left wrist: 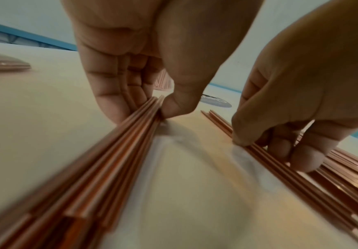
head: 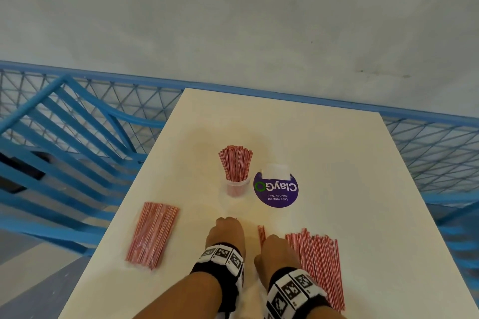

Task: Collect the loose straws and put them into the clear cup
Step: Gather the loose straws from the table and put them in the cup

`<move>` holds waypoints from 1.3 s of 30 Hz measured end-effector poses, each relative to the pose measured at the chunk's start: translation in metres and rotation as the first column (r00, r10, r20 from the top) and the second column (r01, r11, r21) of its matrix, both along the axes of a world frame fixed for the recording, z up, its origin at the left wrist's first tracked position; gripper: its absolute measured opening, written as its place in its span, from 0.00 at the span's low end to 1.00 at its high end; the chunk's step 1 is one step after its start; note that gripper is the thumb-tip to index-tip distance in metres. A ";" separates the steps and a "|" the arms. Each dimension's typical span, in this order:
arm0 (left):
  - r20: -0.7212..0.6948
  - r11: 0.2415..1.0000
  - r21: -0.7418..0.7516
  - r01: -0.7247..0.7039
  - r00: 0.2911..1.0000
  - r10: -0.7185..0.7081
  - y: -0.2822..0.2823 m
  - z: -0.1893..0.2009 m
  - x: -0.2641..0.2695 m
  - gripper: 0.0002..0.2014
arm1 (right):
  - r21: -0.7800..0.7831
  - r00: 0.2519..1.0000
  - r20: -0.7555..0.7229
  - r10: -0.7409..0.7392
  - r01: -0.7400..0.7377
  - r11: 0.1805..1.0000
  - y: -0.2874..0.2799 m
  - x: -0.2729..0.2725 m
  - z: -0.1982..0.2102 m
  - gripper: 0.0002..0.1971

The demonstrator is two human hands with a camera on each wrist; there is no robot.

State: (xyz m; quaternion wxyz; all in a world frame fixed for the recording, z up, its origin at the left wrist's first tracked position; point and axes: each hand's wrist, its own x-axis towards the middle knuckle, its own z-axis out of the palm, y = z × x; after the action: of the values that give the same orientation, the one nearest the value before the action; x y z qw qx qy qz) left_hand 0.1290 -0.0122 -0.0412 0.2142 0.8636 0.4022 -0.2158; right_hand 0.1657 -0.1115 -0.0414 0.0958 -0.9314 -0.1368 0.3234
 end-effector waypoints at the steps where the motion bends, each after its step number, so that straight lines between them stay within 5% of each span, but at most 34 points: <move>1: 0.005 1.000 0.000 -0.001 1.000 0.001 0.000 -0.001 0.000 0.17 | 0.002 1.000 -0.004 -0.012 0.012 1.000 0.001 0.001 -0.001 0.09; 8: 0.029 0.999 -0.028 0.040 0.999 -0.040 0.000 -0.004 -0.002 0.16 | 0.027 0.999 -0.015 -0.038 0.038 0.999 0.002 0.002 -0.001 0.08; 17: 0.024 0.998 0.050 0.032 0.999 -0.033 0.001 0.001 -0.033 0.27 | 0.012 0.997 0.066 0.041 -0.042 0.999 0.000 0.005 0.009 0.07; 23: -0.053 0.996 0.038 0.085 0.995 -0.083 -0.010 -0.001 -0.031 0.17 | -0.017 0.992 0.076 0.100 -0.099 0.995 0.006 0.001 0.007 0.11; 39: -0.118 0.952 0.154 0.266 0.961 -0.250 0.000 -0.014 -0.019 0.16 | 0.009 0.991 0.102 0.081 -0.083 0.997 0.013 0.000 0.000 0.13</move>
State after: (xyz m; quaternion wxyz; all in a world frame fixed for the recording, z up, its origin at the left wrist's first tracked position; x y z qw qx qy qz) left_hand 0.1101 -0.0124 -0.0550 0.0908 0.9122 0.3127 -0.2489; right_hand 0.1661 -0.0984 -0.0415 0.0817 -0.9396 -0.1818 0.2783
